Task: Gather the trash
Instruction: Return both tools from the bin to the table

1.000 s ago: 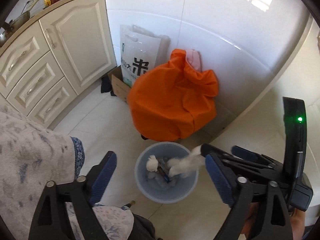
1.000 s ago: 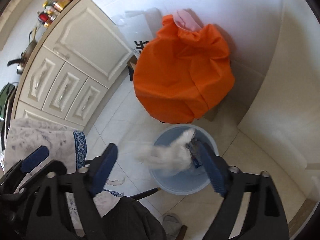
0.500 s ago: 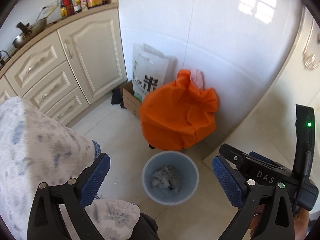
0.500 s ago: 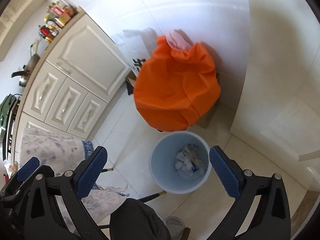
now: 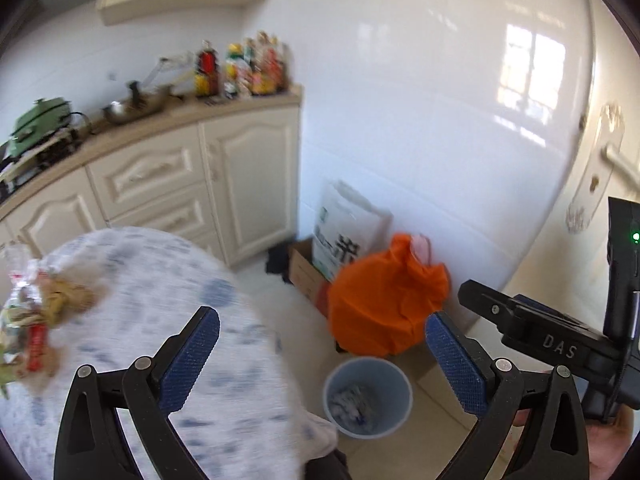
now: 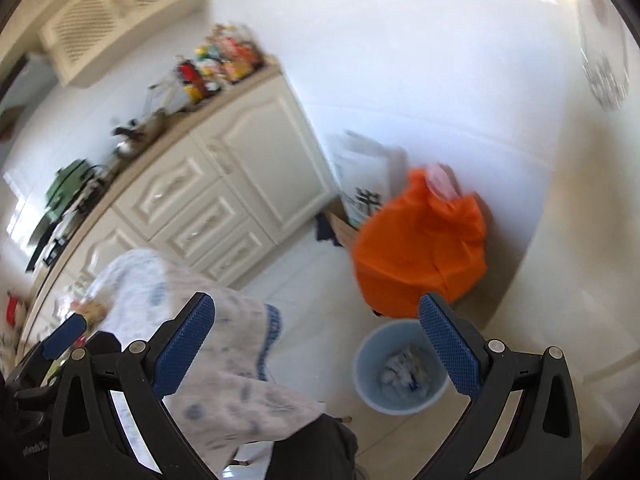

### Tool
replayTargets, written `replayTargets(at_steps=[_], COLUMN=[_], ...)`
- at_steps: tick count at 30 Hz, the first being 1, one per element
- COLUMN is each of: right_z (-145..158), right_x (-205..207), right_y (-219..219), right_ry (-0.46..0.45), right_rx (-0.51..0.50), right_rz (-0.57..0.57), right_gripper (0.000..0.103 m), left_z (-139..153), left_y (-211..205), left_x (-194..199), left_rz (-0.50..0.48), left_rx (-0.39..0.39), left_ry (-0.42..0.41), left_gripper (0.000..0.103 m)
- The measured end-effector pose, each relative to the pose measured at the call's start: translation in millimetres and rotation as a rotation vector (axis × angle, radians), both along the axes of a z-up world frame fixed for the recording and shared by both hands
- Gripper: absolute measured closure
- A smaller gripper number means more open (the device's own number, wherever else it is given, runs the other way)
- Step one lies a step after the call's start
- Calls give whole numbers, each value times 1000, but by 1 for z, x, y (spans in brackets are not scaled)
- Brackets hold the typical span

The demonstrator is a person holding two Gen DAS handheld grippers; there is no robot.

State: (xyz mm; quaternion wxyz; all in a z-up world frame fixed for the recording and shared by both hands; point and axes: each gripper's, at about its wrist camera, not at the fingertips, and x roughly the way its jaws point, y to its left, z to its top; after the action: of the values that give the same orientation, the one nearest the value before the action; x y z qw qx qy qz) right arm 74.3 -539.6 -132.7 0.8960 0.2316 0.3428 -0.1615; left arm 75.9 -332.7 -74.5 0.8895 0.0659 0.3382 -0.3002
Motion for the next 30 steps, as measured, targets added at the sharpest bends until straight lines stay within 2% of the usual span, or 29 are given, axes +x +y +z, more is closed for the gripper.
replayTargets(at_steps=[6, 14, 19, 24, 26, 30], right_z=[39, 70, 84, 88, 84, 73], right_x=[17, 39, 48, 55, 59, 67], right_y=[66, 156, 208, 256, 272, 298], right_ry=[-73, -154, -199, -220, -216, -190], right_rx=[-60, -116, -148, -201, -213, -234], right_rz=[119, 281, 373, 464, 497, 548], right_gripper=[0, 0, 0, 0, 0, 0], left_z=[38, 58, 65, 59, 55, 36], left_y=[103, 216, 269, 312, 316, 338], left_x=[-19, -49, -69, -96, -104, -114], left_rz=[109, 256, 351, 432, 468, 537], left_rx=[-79, -130, -142, -130, -108, -91], left_ry=[-78, -172, -229, -279, -286, -264], left_gripper=[1, 1, 1, 1, 1, 1])
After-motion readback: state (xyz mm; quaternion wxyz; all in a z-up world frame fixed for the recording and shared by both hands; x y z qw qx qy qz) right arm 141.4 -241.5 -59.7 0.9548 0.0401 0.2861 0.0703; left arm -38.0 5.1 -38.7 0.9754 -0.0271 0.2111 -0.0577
